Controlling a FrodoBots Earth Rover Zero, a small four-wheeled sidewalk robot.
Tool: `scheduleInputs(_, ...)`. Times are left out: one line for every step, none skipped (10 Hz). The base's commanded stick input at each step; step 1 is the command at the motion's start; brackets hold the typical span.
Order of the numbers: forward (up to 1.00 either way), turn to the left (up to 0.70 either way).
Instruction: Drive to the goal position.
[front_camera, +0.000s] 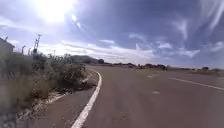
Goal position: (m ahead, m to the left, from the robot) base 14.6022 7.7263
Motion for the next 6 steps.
scheduleInputs(1.00,0.00)
scheduleInputs(1.00,0.00)
scheduleInputs(1.00,0.00)
scheduleInputs(1.00,0.00)
scheduleInputs(1.00,0.00)
scheduleInputs(1.00,0.00)
